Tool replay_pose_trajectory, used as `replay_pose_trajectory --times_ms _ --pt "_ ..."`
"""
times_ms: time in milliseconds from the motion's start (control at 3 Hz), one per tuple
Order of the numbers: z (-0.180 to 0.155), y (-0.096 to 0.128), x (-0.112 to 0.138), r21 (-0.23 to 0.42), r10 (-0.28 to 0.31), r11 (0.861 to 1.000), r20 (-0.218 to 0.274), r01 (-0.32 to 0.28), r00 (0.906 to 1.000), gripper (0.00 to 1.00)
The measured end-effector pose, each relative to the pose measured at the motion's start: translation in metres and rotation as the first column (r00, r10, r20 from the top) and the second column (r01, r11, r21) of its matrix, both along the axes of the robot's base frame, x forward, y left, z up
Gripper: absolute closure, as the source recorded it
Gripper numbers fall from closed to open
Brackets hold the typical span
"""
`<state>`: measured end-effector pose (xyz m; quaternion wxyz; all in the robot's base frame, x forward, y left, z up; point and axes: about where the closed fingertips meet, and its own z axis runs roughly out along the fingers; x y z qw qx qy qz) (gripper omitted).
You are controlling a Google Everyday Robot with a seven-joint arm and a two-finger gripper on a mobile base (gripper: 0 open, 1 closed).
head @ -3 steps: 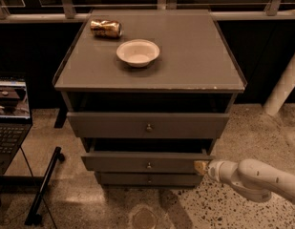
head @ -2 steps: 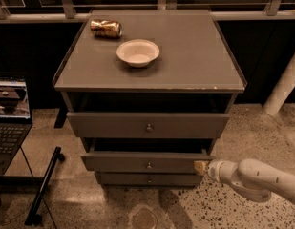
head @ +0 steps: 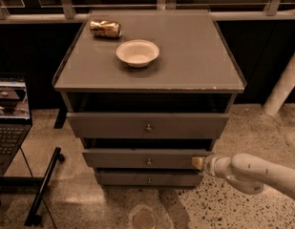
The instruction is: Close middle drawer
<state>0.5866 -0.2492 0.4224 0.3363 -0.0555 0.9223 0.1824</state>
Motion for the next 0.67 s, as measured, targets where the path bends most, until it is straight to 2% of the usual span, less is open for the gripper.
replay_pose_trajectory --times_ms 667 --pt "0.0 -0.002 0.028 0.006 -0.034 0.999 0.016 0.034 0.9993 1.0"
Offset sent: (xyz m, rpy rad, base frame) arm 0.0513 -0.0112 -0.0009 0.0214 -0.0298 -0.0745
